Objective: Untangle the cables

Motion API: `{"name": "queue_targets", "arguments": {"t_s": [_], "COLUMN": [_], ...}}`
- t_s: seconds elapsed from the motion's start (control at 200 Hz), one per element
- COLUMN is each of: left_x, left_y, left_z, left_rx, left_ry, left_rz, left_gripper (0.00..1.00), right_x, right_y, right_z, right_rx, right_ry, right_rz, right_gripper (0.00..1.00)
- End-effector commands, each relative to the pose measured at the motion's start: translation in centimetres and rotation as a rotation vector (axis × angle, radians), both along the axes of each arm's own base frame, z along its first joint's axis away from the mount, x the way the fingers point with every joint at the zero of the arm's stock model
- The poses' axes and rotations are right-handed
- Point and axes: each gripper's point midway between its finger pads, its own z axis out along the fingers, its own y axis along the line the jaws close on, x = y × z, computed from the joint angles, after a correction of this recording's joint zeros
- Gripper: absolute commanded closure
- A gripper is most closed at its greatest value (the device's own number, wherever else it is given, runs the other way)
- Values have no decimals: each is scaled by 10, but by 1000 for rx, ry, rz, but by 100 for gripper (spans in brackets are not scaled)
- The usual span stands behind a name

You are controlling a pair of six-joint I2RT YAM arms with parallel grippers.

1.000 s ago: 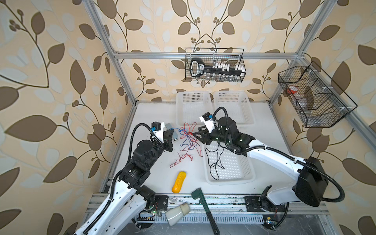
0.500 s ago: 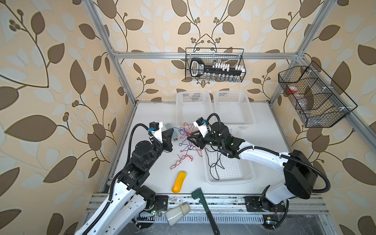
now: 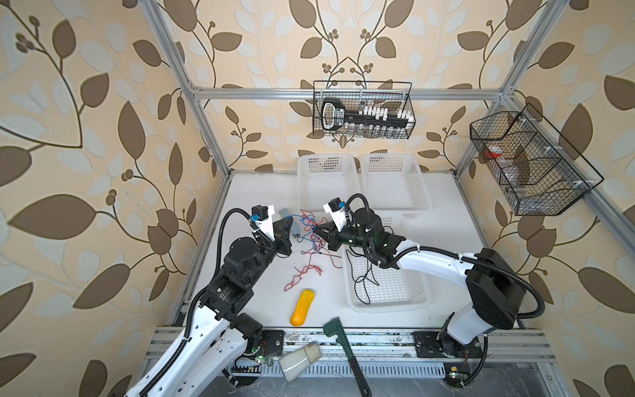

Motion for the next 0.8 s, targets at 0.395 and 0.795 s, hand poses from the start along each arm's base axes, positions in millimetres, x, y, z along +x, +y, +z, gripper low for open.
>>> {"name": "queue_targets", "arguments": {"t_s": [0.395, 0.795], "left_x": [-13, -35], "left_y": [44, 78], "left_z": [109, 142], "left_rx": [-103, -95], "left_ry": [-268, -345], "left_rz": [196, 331], "left_gripper": [100, 100], "right_x": [15, 26], "right_y": [-34, -46], "right_z": [-92, -119], "right_rx": [-222, -270], "right_ry": [121, 183], "right_rz": [-160, -213], "right_gripper": [100, 100]}}
